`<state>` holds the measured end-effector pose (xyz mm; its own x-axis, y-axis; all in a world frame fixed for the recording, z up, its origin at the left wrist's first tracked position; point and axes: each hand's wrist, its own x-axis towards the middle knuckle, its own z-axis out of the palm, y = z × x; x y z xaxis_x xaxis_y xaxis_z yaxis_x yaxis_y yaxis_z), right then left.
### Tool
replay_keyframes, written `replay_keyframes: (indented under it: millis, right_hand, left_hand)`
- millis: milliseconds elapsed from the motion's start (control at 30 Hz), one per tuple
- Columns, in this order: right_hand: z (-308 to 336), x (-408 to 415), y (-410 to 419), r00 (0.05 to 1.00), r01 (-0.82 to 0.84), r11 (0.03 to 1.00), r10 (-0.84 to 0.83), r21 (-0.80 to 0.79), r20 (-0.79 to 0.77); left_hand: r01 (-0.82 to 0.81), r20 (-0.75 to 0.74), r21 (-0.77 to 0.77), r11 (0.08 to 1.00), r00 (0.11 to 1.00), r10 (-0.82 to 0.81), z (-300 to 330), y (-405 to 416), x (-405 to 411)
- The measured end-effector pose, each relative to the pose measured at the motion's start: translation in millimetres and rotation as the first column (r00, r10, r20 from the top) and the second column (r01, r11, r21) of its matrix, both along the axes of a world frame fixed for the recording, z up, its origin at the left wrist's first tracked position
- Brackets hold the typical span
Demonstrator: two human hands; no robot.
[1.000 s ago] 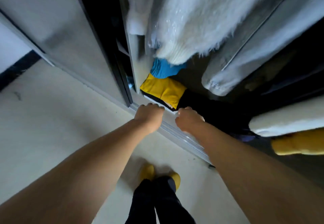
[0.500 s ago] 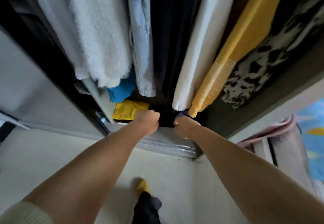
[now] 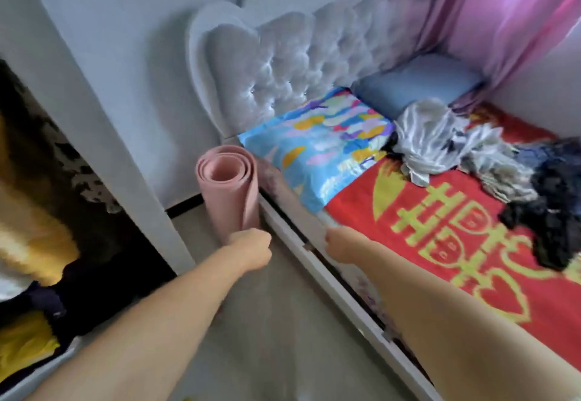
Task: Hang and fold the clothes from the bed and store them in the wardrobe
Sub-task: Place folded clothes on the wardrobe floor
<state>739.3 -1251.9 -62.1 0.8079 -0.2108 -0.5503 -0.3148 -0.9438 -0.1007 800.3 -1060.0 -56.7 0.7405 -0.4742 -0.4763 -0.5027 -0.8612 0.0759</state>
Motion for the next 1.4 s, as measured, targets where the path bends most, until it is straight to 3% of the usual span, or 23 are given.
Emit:
replay_keyframes:
  millis: [167, 400, 633, 733, 1000, 1167, 1267, 1400]
  right_hand:
    - [6, -57, -95, 0.962, 0.272, 0.962, -0.272, 0.003, -0.003]
    - [-2, -85, -172, 0.869, 0.495, 0.868, -0.495, 0.044, -0.009]
    - [-3, -74, -251, 0.742, 0.666, 0.741, -0.670, 0.080, 0.021]
    - [-8, -64, -275, 0.727, 0.683, 0.725, -0.687, 0.088, 0.012]
    - [-49, -71, -366, 0.701, 0.713, 0.696, -0.703, 0.086, -0.121]
    - [-82, -60, -443, 0.704, 0.710, 0.692, -0.694, 0.132, -0.152]
    - [-103, -38, -488, 0.761, 0.649, 0.746, -0.632, 0.152, -0.148]
    - [-146, -1, -534, 0.805, 0.593, 0.785, -0.577, 0.177, -0.138]
  left_hand:
    - [0.212, 0.049, -0.040, 0.976, 0.977, -0.210, 19, -111, -2]
    - [0.435, 0.029, 0.016, 0.900, 0.900, -0.435, 7, -210, 12]
    - [0.591, 0.039, -0.049, 0.805, 0.806, -0.590, 2, -317, 59]
    - [0.633, 0.049, -0.052, 0.772, 0.774, -0.631, -3, -366, 78]
    - [0.718, -0.098, -0.013, 0.696, 0.692, -0.715, -50, -477, 61]
    - [0.624, -0.180, 0.006, 0.782, 0.770, -0.613, -78, -538, 57]
    - [0.515, -0.235, -0.038, 0.856, 0.828, -0.509, -100, -575, 58]
    - [0.492, -0.271, -0.036, 0.870, 0.833, -0.482, -144, -617, 71]
